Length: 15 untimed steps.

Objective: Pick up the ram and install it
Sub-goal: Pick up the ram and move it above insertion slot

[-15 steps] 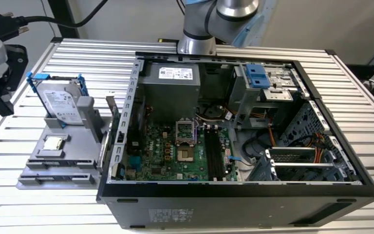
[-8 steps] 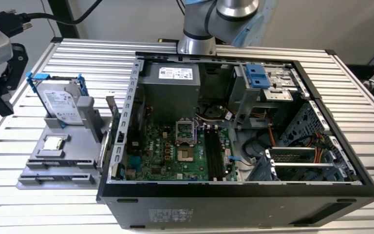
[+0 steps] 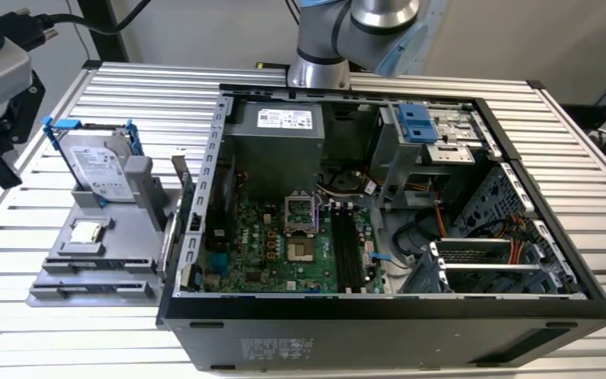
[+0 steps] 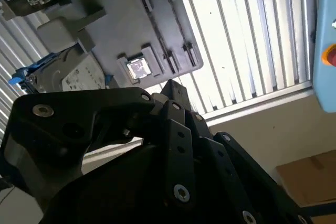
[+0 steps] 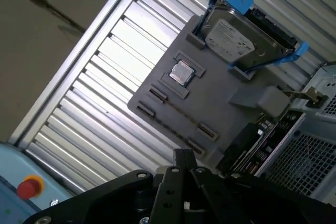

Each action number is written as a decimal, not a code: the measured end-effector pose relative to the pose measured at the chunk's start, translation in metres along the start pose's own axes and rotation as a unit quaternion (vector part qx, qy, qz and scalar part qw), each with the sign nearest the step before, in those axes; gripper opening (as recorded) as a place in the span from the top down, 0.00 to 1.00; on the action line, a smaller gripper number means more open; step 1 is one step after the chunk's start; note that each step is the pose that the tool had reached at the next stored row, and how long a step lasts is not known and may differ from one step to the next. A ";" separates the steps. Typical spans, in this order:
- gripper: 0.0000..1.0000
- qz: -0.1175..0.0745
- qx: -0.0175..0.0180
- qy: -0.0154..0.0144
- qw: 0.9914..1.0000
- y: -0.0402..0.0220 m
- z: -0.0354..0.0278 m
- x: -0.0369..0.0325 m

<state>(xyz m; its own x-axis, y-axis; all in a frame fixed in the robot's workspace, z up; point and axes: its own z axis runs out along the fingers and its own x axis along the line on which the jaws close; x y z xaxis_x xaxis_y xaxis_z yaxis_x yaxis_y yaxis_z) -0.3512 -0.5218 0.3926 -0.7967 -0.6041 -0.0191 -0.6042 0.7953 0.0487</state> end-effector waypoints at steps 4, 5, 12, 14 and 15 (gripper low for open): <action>1.00 -0.030 -0.001 0.002 1.000 0.0000 0.0000 0.0000; 1.00 -0.039 -0.001 0.002 0.999 0.0000 0.0000 0.0000; 1.00 -0.100 -0.002 0.005 0.995 0.0000 0.0000 0.0000; 1.00 -0.118 -0.002 0.006 0.993 0.0001 0.0000 0.0001; 1.00 -0.127 -0.002 0.006 0.992 0.0001 0.0000 0.0001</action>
<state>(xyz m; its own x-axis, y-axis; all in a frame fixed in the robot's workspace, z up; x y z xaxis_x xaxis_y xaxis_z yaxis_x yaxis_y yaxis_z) -0.3513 -0.5218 0.3926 -0.6190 -0.7852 -0.0191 -0.7850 0.6176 0.0487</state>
